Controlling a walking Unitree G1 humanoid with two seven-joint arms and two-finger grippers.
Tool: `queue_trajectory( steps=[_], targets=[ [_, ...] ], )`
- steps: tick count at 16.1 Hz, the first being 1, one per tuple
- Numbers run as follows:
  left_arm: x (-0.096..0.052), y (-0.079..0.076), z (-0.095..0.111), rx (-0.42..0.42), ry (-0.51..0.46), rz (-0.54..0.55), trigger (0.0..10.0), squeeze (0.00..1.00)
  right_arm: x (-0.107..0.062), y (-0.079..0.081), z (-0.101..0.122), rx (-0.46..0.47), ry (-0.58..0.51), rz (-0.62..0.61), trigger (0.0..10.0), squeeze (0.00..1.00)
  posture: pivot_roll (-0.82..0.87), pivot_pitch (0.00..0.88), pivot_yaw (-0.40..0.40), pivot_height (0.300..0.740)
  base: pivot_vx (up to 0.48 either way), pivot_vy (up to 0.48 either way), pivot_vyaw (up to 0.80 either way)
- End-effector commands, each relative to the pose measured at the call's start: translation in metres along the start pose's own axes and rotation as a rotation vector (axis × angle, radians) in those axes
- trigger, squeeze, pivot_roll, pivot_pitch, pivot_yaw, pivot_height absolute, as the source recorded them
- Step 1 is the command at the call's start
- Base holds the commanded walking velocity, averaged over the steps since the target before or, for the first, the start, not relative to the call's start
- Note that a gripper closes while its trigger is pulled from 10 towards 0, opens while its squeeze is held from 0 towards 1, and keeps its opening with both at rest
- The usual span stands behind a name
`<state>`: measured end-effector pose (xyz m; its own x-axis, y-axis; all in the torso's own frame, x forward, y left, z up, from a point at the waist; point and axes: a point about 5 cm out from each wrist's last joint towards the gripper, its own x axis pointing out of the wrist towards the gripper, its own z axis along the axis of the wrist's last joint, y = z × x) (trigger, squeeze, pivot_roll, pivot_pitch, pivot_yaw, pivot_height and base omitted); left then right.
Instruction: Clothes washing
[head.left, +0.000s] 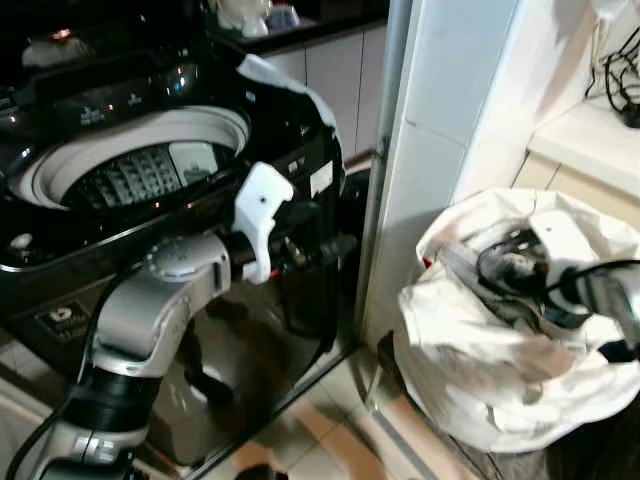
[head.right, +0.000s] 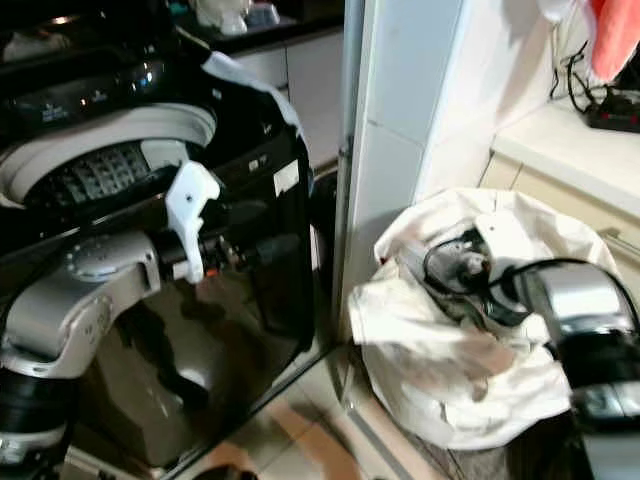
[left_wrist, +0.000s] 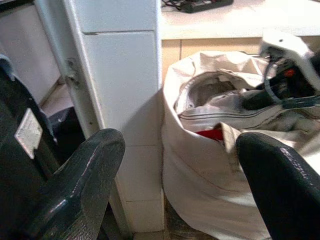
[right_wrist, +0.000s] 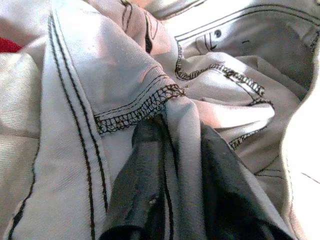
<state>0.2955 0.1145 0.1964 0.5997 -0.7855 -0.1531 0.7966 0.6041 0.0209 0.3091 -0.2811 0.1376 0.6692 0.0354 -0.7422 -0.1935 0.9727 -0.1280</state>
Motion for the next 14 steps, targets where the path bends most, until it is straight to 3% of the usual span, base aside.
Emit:
queue_trajectory(
  steps=[1,2,4,6,7,8,9,10,11,13,14],
  targets=[
    [-0.001,0.007,0.004,0.012,-0.016,0.053,10.0,0.0,-0.015,-0.008,0.011,0.024,-0.059,-0.002,0.0,0.0,-0.06,0.0,0.051,0.74,0.0,0.0,0.0],
    [0.0,0.009,0.006,0.02,-0.025,0.069,10.0,0.0,-0.02,-0.01,0.014,0.036,-0.077,-0.001,0.0,0.0,-0.06,0.0,0.052,0.74,0.0,0.0,0.0],
    [0.001,0.017,0.016,0.032,-0.087,0.135,10.0,0.0,-0.045,-0.019,0.035,0.108,-0.195,0.021,0.0,0.0,-0.06,0.0,0.05,0.74,0.0,0.0,0.0],
    [0.002,0.027,0.044,0.088,-0.223,0.225,10.0,0.0,-0.096,-0.02,0.081,0.191,-0.44,0.128,0.0,0.0,-0.07,0.0,0.06,0.74,0.0,0.0,0.0],
    [0.007,0.025,0.057,0.118,-0.268,0.205,10.0,0.05,-0.115,-0.016,0.101,0.185,-0.534,0.178,0.0,0.0,-0.08,0.0,0.06,0.74,0.0,0.0,0.0],
    [0.01,0.024,0.065,0.118,-0.294,0.192,10.0,0.65,-0.123,-0.013,0.111,0.177,-0.576,0.21,0.0,0.0,-0.08,0.0,0.06,0.74,0.0,0.0,0.0],
    [0.018,0.016,0.084,0.12,-0.374,0.138,10.0,1.0,-0.139,-0.001,0.129,0.153,-0.653,0.31,0.0,0.0,-0.08,0.0,0.053,0.74,0.0,0.0,0.0],
    [0.024,0.012,0.095,0.124,-0.418,0.115,10.0,1.0,-0.148,0.009,0.138,0.143,-0.693,0.386,0.0,0.0,-0.08,0.0,0.052,0.74,0.0,0.0,0.0],
    [0.035,0.004,0.111,0.109,-0.487,0.049,10.0,1.0,-0.161,0.029,0.15,0.113,-0.739,0.526,0.0,0.0,-0.07,0.0,0.045,0.74,0.0,0.0,0.0],
    [0.058,-0.005,0.12,0.094,-0.505,-0.003,10.0,1.0,-0.164,0.064,0.157,0.084,-0.752,0.735,0.0,0.0,-0.07,0.0,0.038,0.74,0.0,0.0,0.0],
    [0.062,-0.009,0.121,0.079,-0.51,-0.026,10.0,1.0,-0.164,0.071,0.159,0.089,-0.757,0.775,0.0,0.0,-0.07,0.0,0.038,0.74,0.0,0.0,0.0]
  ],
)
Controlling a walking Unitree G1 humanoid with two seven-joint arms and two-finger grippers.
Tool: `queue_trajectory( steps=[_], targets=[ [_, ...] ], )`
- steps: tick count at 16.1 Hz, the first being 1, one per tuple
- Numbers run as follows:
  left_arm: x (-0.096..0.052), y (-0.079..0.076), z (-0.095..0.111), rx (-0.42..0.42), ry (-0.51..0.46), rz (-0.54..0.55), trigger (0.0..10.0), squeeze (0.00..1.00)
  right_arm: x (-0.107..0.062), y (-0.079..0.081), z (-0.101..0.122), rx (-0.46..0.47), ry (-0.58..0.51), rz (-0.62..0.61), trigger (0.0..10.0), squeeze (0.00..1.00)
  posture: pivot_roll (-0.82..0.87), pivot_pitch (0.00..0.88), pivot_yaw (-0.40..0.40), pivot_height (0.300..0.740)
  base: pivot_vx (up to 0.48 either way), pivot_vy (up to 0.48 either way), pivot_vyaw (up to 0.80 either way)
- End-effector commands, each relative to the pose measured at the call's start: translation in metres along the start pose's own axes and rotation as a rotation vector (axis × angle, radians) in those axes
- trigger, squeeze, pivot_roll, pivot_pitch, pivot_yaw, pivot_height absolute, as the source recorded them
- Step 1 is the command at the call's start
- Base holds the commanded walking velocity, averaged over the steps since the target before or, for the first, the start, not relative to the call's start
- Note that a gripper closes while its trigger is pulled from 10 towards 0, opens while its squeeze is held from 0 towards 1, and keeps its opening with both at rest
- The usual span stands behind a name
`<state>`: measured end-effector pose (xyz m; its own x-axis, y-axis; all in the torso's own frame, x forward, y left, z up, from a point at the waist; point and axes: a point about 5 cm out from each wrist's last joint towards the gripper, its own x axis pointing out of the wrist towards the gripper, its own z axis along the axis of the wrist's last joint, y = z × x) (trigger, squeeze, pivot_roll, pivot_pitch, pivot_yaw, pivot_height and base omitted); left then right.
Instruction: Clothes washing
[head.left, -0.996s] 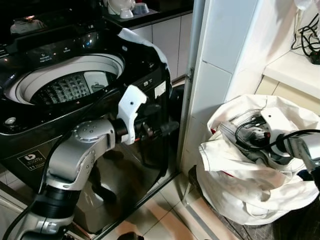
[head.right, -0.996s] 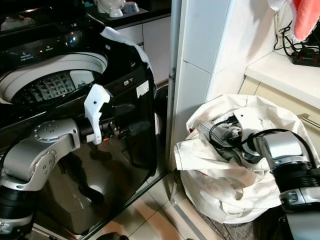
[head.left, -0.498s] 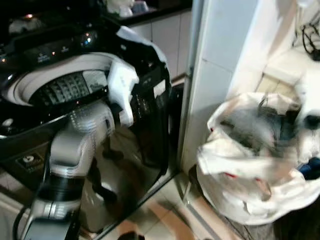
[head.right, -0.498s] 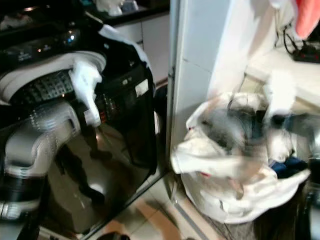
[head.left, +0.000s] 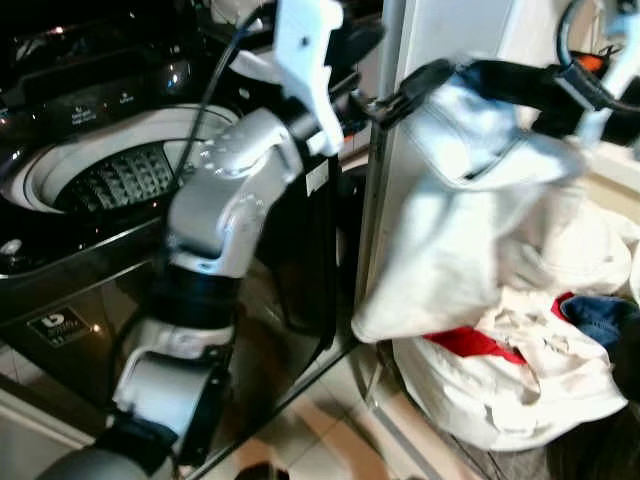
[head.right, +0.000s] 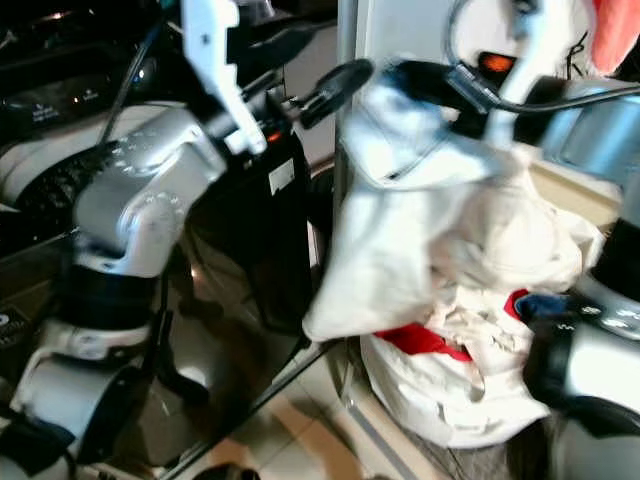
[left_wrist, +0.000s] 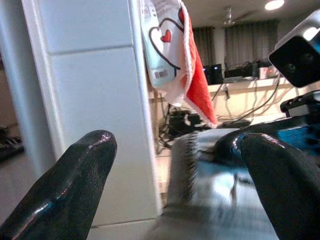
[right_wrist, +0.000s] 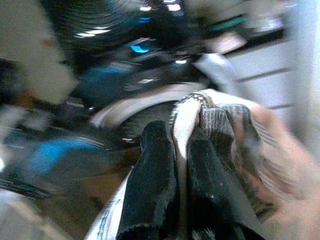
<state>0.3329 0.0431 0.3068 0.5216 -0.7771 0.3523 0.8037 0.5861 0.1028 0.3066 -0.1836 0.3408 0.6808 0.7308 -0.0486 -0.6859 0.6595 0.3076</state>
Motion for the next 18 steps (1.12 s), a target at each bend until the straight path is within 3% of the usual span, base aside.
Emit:
queue_trajectory(
  steps=[1,3,5,8,11,12,13,14,15,18],
  targets=[
    [0.003,-0.003,-0.006,-0.038,0.019,-0.028,10.0,1.0,0.001,0.016,0.011,-0.027,-0.049,0.075,0.0,0.0,-0.07,0.0,0.039,0.74,0.0,0.0,0.0],
    [0.003,-0.024,-0.023,-0.188,0.068,-0.158,10.0,1.0,0.008,0.026,0.012,0.004,-0.08,0.111,0.0,0.0,-0.08,0.0,0.048,0.74,0.0,0.0,0.0],
    [-0.006,-0.033,-0.034,-0.281,0.1,-0.227,10.0,1.0,0.011,0.03,0.014,0.028,-0.108,0.126,0.0,0.0,-0.08,0.0,0.049,0.74,0.0,0.0,0.0],
    [-0.022,-0.041,-0.052,-0.266,0.216,-0.278,10.0,1.0,0.012,0.034,0.019,0.049,-0.139,0.141,0.0,0.0,-0.08,0.0,0.046,0.74,0.0,0.0,0.0],
    [-0.023,-0.037,-0.053,-0.245,0.228,-0.232,10.0,1.0,0.011,0.036,0.022,0.059,-0.149,0.141,0.0,0.0,-0.07,0.0,0.041,0.74,0.0,0.0,0.0],
    [-0.021,-0.035,-0.052,-0.255,0.218,-0.213,8.1,1.0,0.011,0.036,0.022,0.06,-0.149,0.142,0.0,0.0,-0.07,0.0,0.041,0.74,0.0,0.0,0.0],
    [-0.019,-0.032,-0.052,-0.273,0.211,-0.189,0.0,0.58,0.011,0.037,0.022,0.061,-0.149,0.143,0.0,0.0,-0.07,0.0,0.042,0.74,0.0,0.0,0.0],
    [-0.019,-0.031,-0.052,-0.278,0.212,-0.185,0.0,0.06,0.011,0.037,0.022,0.062,-0.149,0.144,0.0,0.0,-0.07,0.0,0.045,0.74,0.0,0.0,0.0],
    [-0.02,-0.029,-0.052,-0.28,0.223,-0.177,0.0,0.0,0.011,0.038,0.022,0.063,-0.15,0.144,0.0,0.0,-0.07,0.0,0.045,0.74,0.0,0.0,0.0],
    [-0.022,-0.028,-0.058,-0.284,0.274,-0.159,0.0,0.0,0.01,0.038,0.021,0.064,-0.154,0.134,0.0,0.0,-0.08,0.0,0.053,0.74,0.0,0.0,0.0]
  ],
)
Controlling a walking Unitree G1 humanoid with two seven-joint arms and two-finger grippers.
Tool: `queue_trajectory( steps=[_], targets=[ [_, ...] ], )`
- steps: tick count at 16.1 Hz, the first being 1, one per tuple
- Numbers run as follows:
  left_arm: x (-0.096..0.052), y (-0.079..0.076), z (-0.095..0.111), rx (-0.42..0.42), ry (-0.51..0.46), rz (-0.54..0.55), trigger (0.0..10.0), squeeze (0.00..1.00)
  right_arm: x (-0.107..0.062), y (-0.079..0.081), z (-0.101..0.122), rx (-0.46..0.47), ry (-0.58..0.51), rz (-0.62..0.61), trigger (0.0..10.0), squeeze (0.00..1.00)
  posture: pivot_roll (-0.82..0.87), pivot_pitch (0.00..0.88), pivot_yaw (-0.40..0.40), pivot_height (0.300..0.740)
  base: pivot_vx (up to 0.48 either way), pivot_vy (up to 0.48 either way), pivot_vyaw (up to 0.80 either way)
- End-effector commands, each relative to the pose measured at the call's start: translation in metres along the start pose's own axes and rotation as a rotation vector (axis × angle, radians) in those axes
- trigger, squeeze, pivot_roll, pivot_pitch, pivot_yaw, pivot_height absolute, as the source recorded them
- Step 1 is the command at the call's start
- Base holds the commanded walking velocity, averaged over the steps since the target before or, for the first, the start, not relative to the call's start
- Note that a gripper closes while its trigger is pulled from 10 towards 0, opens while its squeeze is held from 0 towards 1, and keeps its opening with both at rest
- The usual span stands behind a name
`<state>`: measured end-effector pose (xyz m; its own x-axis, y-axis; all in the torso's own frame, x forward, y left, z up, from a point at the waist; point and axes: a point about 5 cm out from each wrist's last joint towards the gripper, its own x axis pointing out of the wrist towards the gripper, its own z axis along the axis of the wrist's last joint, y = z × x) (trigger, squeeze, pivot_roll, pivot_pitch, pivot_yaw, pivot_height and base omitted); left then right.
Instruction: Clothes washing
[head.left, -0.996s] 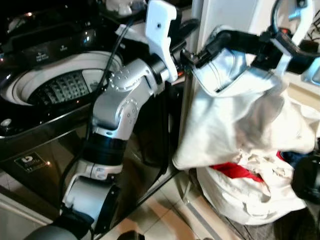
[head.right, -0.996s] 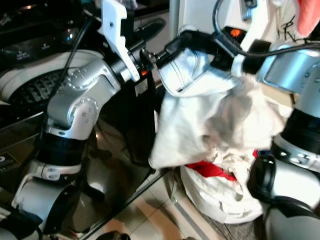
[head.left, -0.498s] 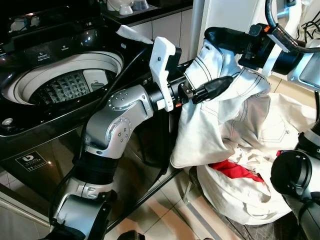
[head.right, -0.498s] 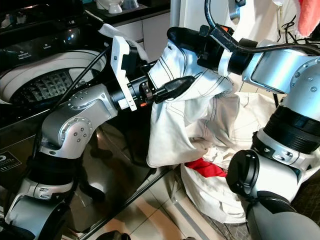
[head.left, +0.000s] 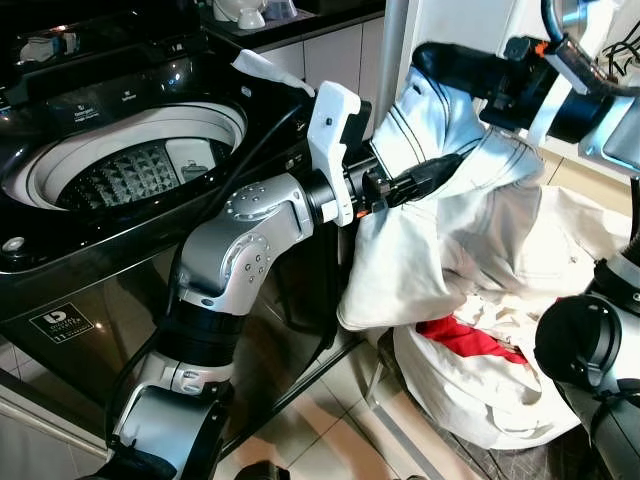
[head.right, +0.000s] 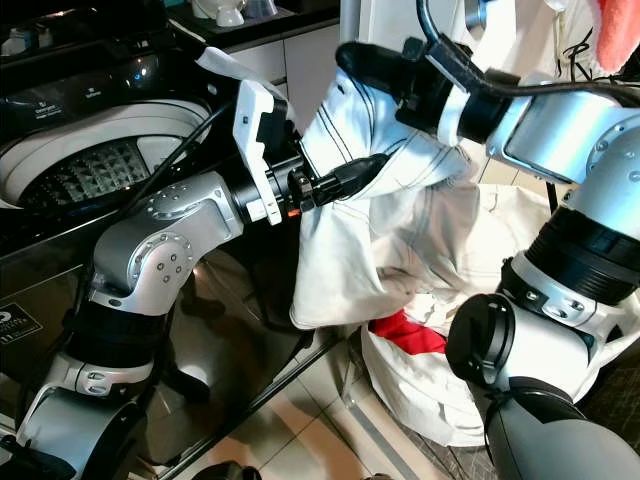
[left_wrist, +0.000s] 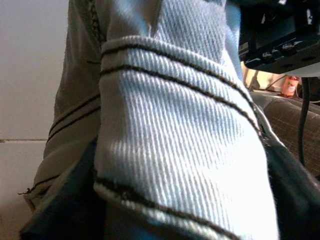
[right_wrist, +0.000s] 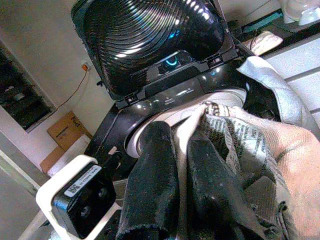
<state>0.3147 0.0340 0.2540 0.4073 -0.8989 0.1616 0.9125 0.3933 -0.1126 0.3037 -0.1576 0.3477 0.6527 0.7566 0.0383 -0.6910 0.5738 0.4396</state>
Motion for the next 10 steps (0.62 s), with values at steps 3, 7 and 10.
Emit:
queue_trajectory(
  steps=[3,7,10],
  targets=[
    [0.001,0.007,-0.018,-0.026,0.126,0.066,0.0,0.0,-0.005,0.02,0.017,-0.079,-0.08,0.068,0.0,0.0,-0.08,0.0,0.054,0.74,0.0,0.0,0.0],
    [-0.002,0.019,-0.016,-0.04,0.123,0.168,0.0,0.0,-0.003,0.021,0.014,-0.086,-0.074,0.059,0.0,0.0,-0.07,0.0,0.053,0.74,0.0,0.0,0.0],
    [-0.002,0.023,-0.014,-0.031,0.118,0.201,0.0,0.0,-0.003,0.021,0.013,-0.085,-0.072,0.055,0.0,0.0,-0.07,0.0,0.054,0.74,0.0,0.0,0.0]
  ],
)
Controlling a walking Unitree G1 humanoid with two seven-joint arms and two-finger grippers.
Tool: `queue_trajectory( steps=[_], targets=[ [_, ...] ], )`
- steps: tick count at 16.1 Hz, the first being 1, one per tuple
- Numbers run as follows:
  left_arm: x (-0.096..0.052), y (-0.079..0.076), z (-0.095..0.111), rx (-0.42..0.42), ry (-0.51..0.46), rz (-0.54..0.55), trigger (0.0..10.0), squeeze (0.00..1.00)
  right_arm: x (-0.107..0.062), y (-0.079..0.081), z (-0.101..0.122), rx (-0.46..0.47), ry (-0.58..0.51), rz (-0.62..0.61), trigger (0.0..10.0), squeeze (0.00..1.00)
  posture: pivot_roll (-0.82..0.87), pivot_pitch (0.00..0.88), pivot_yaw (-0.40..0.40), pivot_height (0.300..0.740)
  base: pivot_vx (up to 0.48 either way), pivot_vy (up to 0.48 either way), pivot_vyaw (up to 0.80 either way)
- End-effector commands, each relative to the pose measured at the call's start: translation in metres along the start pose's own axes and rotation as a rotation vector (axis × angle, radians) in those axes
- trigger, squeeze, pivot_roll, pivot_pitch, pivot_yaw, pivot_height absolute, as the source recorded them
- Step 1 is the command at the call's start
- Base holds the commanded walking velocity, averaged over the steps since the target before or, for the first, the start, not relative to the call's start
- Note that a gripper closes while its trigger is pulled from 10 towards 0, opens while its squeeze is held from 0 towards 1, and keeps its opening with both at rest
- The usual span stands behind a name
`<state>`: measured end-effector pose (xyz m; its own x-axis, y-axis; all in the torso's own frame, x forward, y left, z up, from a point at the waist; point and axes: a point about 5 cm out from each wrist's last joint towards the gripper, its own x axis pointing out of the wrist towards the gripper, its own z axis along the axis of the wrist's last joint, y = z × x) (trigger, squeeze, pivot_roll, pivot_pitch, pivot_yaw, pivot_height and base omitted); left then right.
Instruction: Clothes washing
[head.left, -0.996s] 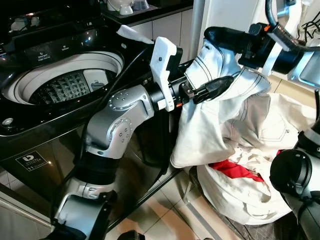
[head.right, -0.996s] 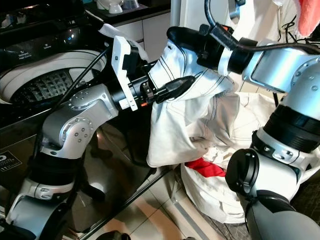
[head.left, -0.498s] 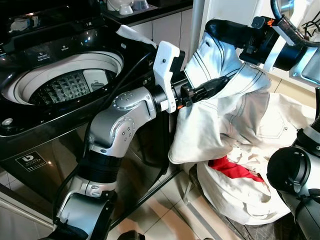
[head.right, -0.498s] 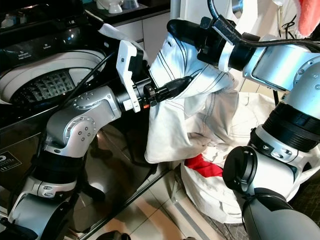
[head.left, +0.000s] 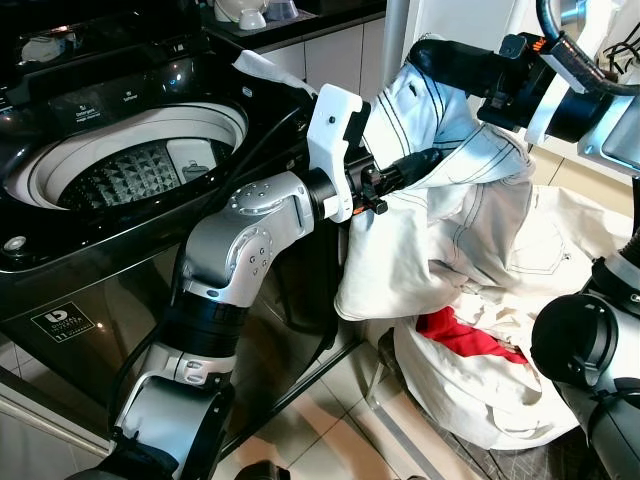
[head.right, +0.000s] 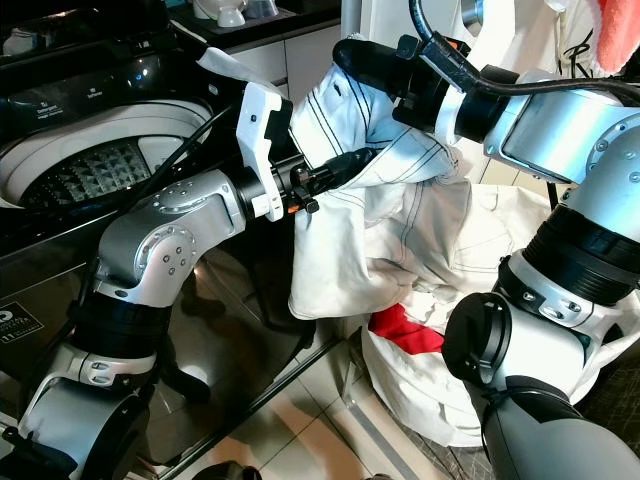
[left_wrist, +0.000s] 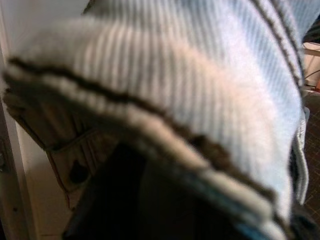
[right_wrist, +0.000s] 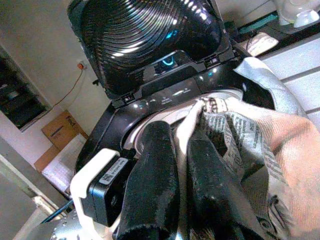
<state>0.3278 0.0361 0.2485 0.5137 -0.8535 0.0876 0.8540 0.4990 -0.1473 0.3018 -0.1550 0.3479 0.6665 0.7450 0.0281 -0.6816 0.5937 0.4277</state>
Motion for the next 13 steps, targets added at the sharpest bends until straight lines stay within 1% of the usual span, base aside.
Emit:
queue_trajectory(
  steps=[1,3,5,6,7,8,9,10,11,12,13],
  targets=[
    [-0.004,0.011,-0.008,-0.009,0.059,0.075,0.0,0.0,-0.004,0.018,0.014,-0.069,-0.074,0.074,0.0,0.0,-0.07,0.0,0.054,0.74,0.0,0.0,0.0],
    [-0.004,0.012,-0.009,-0.016,0.071,0.076,0.0,0.0,-0.005,0.018,0.014,-0.07,-0.075,0.073,0.0,0.0,-0.08,0.0,0.056,0.74,0.0,0.0,0.0],
    [-0.005,0.017,-0.013,-0.015,0.118,0.134,0.0,0.0,-0.005,0.018,0.013,-0.072,-0.077,0.074,0.0,0.0,-0.07,0.0,0.056,0.74,0.0,0.0,0.0],
    [-0.006,0.02,-0.013,-0.017,0.122,0.145,0.0,0.0,-0.006,0.018,0.013,-0.094,-0.075,0.058,0.0,0.0,-0.07,0.0,0.057,0.74,0.0,0.0,0.0],
    [-0.006,0.021,-0.011,-0.014,0.116,0.156,0.0,0.0,-0.006,0.018,0.012,-0.11,-0.077,0.046,0.3,0.0,-0.07,0.0,0.058,0.74,0.0,0.0,0.0],
    [-0.007,0.026,-0.009,-0.013,0.111,0.182,0.0,0.0,-0.006,0.017,0.011,-0.131,-0.081,0.041,10.0,1.0,-0.07,0.0,0.061,0.74,0.0,0.0,0.0],
    [-0.008,0.028,-0.008,-0.018,0.106,0.198,0.0,0.0,-0.007,0.017,0.01,-0.128,-0.072,0.048,10.0,1.0,-0.07,0.0,0.061,0.74,0.0,0.0,0.0],
    [-0.009,0.033,-0.005,-0.015,0.1,0.227,0.0,0.0,-0.009,0.014,0.007,-0.122,-0.056,0.032,10.0,1.0,-0.07,0.0,0.064,0.74,0.0,0.0,0.0],
    [-0.01,0.036,-0.003,-0.014,0.097,0.241,0.0,0.0,-0.01,0.012,0.007,-0.123,-0.053,0.023,10.0,1.0,-0.07,0.0,0.065,0.74,0.0,0.0,0.0],
    [-0.021,0.057,0.016,0.094,0.081,0.347,0.0,0.0,-0.022,0.003,0.009,-0.157,-0.048,-0.062,10.0,1.0,-0.07,0.0,0.066,0.74,0.0,0.0,0.0],
    [-0.024,0.062,0.022,0.127,0.077,0.374,0.0,0.0,-0.025,0.001,0.011,-0.172,-0.051,-0.092,10.0,1.0,-0.07,0.0,0.066,0.74,0.0,0.0,0.0]
  ],
)
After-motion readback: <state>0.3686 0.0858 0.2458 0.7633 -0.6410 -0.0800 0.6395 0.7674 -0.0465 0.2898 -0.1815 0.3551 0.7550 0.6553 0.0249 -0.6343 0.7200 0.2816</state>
